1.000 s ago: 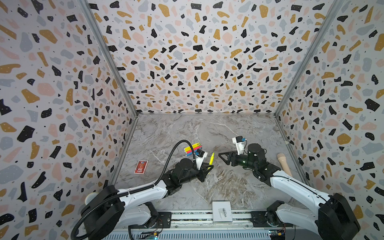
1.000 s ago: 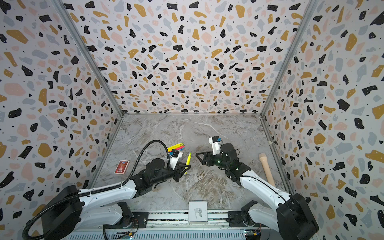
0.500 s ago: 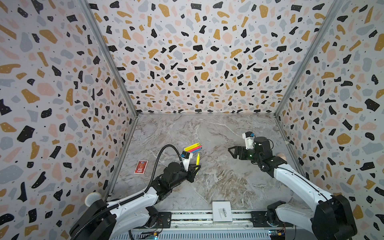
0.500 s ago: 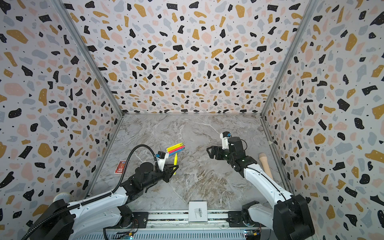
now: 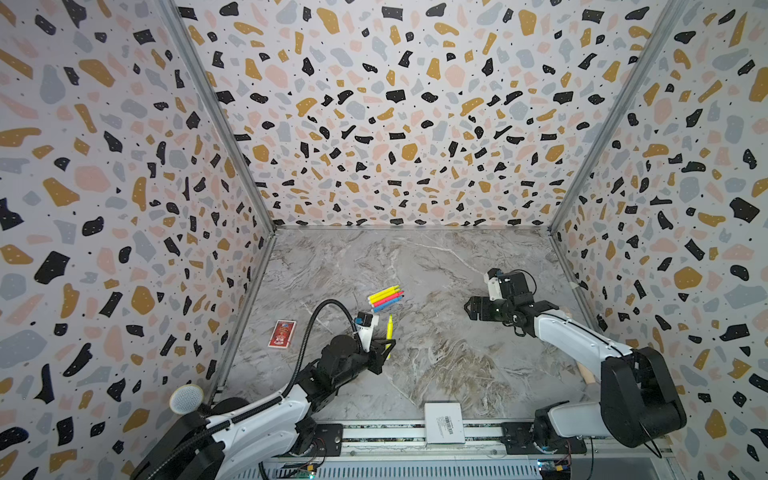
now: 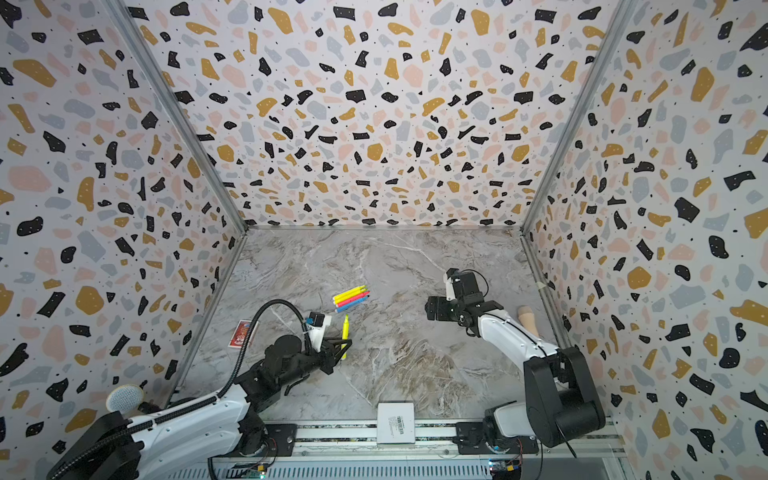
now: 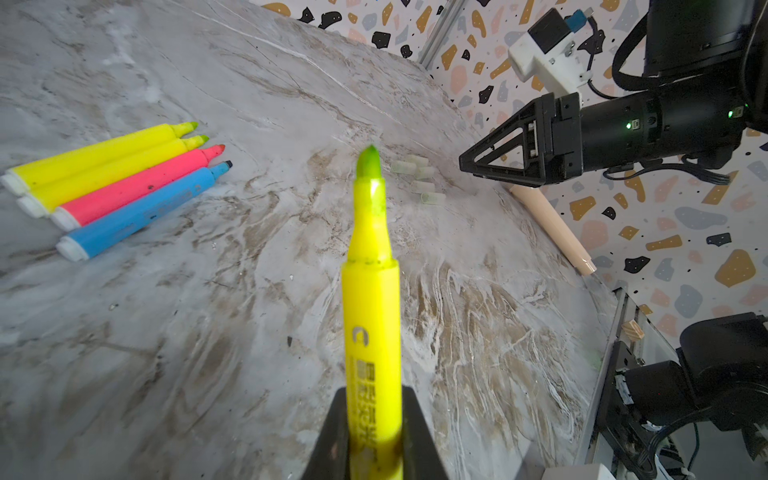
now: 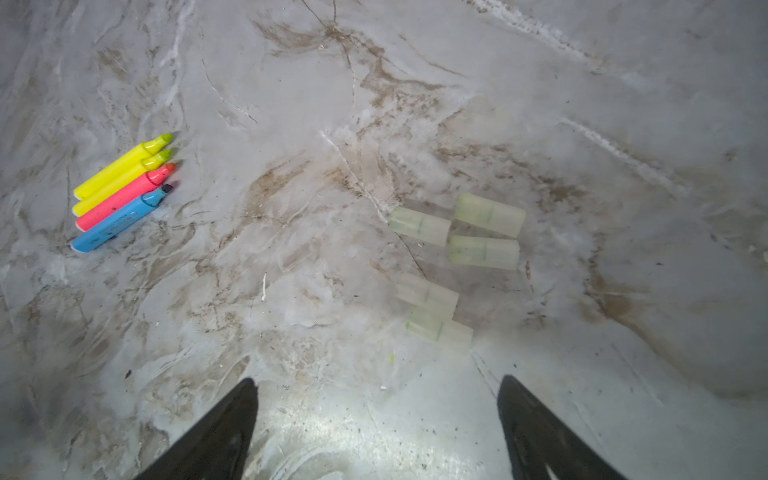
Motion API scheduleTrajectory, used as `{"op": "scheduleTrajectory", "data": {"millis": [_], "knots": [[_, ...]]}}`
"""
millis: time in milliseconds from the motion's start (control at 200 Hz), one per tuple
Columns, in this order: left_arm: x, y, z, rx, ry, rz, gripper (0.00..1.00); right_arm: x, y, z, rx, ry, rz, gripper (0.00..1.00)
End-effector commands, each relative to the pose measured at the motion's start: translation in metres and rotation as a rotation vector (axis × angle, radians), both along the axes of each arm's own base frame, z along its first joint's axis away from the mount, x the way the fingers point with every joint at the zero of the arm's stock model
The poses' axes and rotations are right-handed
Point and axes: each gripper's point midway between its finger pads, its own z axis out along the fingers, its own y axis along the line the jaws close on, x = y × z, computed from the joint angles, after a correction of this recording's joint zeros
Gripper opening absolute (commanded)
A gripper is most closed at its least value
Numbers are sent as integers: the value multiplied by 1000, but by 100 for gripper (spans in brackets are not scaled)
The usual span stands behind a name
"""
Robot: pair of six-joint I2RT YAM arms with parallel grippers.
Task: Insert the pens into the pen caps
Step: 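Move the right gripper away over the pale-green caps, left gripper holding the highlighter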
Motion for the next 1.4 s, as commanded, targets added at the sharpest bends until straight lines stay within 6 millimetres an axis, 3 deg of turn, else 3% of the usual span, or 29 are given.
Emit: {"op": "scheduleTrajectory", "data": {"millis": [0,726,1397], "knots": [[2,0,7,-27,-26,10,0,4,2,1,1,-23,37,90],[1,5,3,-15,-22,24,0,16,11,-40,23,57,93,79],[2,6,1,-10,-20,30,0,23,13,-43,9,40,113,79]]}}
